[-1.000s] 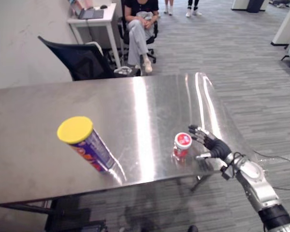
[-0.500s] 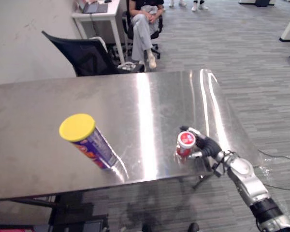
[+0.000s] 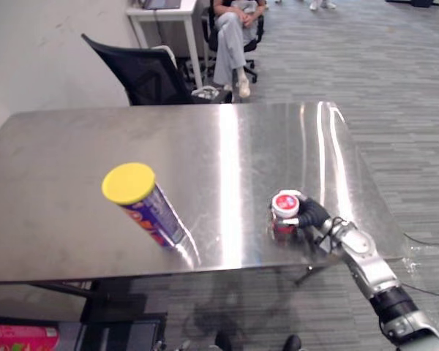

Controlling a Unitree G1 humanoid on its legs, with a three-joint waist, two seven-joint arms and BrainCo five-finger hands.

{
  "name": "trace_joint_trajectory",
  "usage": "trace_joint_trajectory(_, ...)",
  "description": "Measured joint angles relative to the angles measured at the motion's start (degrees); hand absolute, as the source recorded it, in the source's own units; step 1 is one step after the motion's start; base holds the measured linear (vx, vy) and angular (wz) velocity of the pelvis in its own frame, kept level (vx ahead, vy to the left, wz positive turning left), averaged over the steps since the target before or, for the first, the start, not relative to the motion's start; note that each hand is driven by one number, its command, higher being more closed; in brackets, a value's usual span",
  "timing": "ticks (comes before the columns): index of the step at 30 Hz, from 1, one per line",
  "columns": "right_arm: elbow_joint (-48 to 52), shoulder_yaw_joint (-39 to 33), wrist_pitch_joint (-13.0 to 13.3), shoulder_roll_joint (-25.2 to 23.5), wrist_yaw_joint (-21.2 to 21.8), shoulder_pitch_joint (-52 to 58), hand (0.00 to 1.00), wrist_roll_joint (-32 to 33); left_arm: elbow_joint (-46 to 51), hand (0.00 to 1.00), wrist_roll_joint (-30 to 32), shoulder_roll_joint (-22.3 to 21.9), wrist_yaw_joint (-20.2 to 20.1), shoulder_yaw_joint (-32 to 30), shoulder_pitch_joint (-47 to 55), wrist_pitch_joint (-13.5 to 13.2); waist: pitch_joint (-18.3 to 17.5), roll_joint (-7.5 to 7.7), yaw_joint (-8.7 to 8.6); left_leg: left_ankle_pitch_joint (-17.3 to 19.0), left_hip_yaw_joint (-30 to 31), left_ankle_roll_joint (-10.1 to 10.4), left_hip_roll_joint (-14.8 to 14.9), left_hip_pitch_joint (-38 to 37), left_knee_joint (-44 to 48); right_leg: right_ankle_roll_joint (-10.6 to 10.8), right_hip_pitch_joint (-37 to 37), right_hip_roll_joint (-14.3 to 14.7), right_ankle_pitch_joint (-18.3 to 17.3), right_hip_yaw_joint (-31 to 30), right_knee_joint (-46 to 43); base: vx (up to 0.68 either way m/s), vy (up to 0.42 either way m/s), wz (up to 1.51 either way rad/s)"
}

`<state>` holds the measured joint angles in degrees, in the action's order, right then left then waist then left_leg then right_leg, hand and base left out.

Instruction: Put the gum and the chips on the shelf.

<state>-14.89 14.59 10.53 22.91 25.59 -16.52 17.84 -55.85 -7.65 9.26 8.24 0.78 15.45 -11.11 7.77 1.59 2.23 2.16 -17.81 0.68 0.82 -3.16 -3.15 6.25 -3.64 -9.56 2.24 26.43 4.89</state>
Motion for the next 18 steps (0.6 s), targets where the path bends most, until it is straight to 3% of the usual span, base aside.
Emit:
trace_joint_trajectory(13,0.9,-1.3,0.2,-1.4,-4.6,0.0,1.00,0.0,0.9,0.00,0.0,-0.2,0.0,-0.8,0.3,0.0,0.0,0.00,-0.37,0.0,-0.1,0.0,0.1,-0.5,-0.3,-0.2,-0.6,-0.1,0.2,-0.2,0.1,0.00,0.000,0.00)
trace_joint_trajectory(18,10.8,-8.3,-0.2,-1.4,-7.8,1.9,1.00,2.6,1.8,0.00,0.0,-0.2,0.0,-1.7,0.5,0.0,0.0,0.02,-0.50,0.0,-0.7,0.0,0.2,-1.2,-0.4,-0.1,-0.6,-0.1,0.2,-0.9,0.0,-0.03,0.004,-0.06)
